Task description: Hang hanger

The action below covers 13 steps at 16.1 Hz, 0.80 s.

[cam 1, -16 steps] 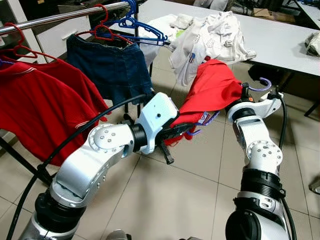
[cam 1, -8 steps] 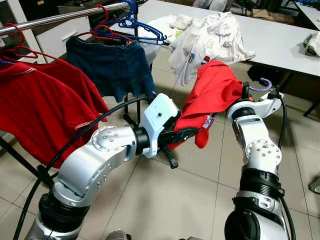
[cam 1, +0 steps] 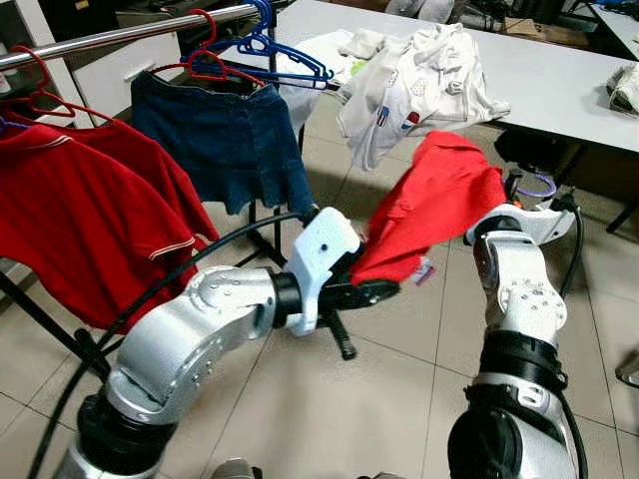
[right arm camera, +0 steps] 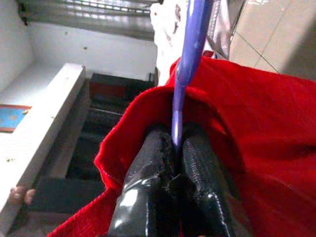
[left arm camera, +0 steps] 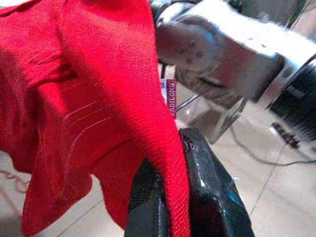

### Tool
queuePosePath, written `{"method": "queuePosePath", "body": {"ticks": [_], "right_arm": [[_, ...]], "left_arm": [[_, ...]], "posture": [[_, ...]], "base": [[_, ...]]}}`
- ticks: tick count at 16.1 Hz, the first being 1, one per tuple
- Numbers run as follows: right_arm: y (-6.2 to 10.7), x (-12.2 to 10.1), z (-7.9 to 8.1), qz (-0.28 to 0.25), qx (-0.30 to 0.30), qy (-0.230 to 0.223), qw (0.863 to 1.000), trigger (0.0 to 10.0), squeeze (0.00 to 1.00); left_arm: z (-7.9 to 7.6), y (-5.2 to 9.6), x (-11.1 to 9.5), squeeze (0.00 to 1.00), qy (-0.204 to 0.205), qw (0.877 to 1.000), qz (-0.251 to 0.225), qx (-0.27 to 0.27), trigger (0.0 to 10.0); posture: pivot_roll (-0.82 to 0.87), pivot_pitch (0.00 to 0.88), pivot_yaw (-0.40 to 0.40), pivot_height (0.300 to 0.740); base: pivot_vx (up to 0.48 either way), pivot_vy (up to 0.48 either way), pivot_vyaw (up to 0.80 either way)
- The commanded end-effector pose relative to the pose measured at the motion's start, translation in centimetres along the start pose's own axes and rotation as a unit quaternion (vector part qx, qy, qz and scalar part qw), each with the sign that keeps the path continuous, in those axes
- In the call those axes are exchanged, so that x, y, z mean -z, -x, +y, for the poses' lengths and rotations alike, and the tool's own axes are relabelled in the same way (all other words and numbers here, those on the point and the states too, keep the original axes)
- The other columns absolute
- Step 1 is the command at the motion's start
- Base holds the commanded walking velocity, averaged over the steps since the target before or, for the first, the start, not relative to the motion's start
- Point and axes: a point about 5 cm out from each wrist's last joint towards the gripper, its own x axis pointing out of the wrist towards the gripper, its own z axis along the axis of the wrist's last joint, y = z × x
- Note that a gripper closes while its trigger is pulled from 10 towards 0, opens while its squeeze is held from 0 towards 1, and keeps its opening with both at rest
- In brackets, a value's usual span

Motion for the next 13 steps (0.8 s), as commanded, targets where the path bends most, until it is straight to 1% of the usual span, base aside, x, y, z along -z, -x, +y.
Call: {"method": "queuePosePath", "body": {"ticks": [1,2,3,4,5,6,7,8,9,10,11,12,13], "right_arm": [[-0.3,0.7,1.4,-0.002,-0.028,0.020,0.999,10.0,0.00],[-0.4,1.3,1.2,0.010,-0.030,0.056,0.998,10.0,0.00],[-0.2,3.0,1.3,0.052,-0.048,0.156,0.985,10.0,0.00],[0.2,4.8,1.3,0.101,-0.076,0.265,0.956,10.0,0.00],[0.6,5.9,1.2,0.133,-0.096,0.331,0.929,10.0,0.00],[1.0,6.7,0.9,0.161,-0.108,0.370,0.908,10.0,0.00],[2.0,7.6,0.1,0.204,-0.124,0.425,0.873,10.0,0.00],[3.0,7.6,-0.9,0.228,-0.139,0.465,0.844,10.0,0.00],[3.4,7.4,-1.2,0.233,-0.143,0.474,0.837,10.0,0.00],[3.6,7.2,-1.3,0.236,-0.149,0.477,0.833,10.0,0.00],[4.3,6.9,-1.7,0.245,-0.164,0.488,0.822,10.0,0.00],[4.9,6.5,-2.1,0.253,-0.171,0.495,0.813,10.0,0.00],[5.6,6.1,-2.5,0.266,-0.172,0.494,0.810,10.0,0.00]], "left_arm": [[-0.6,-0.1,-1.4,0.00,0.004,0.999,-0.030,0.023,10.0],[-0.7,-0.2,-2.4,0.00,0.017,0.998,-0.059,0.030,10.0],[-0.7,-0.3,-3.8,0.00,0.032,0.994,-0.098,0.039,10.0],[-0.2,-0.4,-5.1,0.00,0.045,0.989,-0.134,0.031,10.0],[0.2,-0.4,-5.6,0.00,0.050,0.988,-0.148,0.018,10.0],[0.8,-0.3,-5.7,0.00,0.051,0.988,-0.146,0.000,10.0],[2.2,-0.1,-5.9,0.00,0.047,0.988,-0.136,-0.048,10.0],[4.0,0.3,-6.2,0.00,0.075,0.983,-0.139,-0.099,10.0],[4.5,0.5,-6.5,0.00,0.092,0.979,-0.145,-0.114,10.0],[4.8,0.6,-6.6,0.00,0.101,0.977,-0.148,-0.119,10.0],[5.5,0.8,-6.8,0.00,0.123,0.971,-0.149,-0.141,10.0],[6.2,0.8,-6.5,0.00,0.134,0.965,-0.143,-0.172,10.0],[7.3,1.0,-6.0,0.00,0.142,0.956,-0.130,-0.219,10.0]], "posture": [[0.05,0.042,-0.078,0.740],[0.06,0.040,-0.079,0.740],[0.06,0.038,-0.081,0.740],[0.06,0.034,-0.080,0.740],[0.06,0.034,-0.080,0.740],[0.06,0.032,-0.080,0.740],[0.06,0.031,-0.079,0.740],[0.06,0.034,-0.077,0.740],[0.06,0.037,-0.074,0.740],[0.05,0.039,-0.073,0.740],[0.05,0.043,-0.068,0.740],[0.05,0.045,-0.064,0.740],[0.05,0.047,-0.063,0.740]], "base": [[0.000,0.000,0.00],[0.000,0.000,0.00],[0.000,0.000,0.00],[0.000,0.000,0.00],[0.000,0.000,0.00],[0.000,0.000,0.00],[0.000,0.000,0.00],[0.000,0.000,0.00],[0.000,0.000,0.00],[0.000,0.000,0.00],[0.000,0.000,0.00],[0.000,0.000,0.00],[0.000,0.000,0.00]]}}
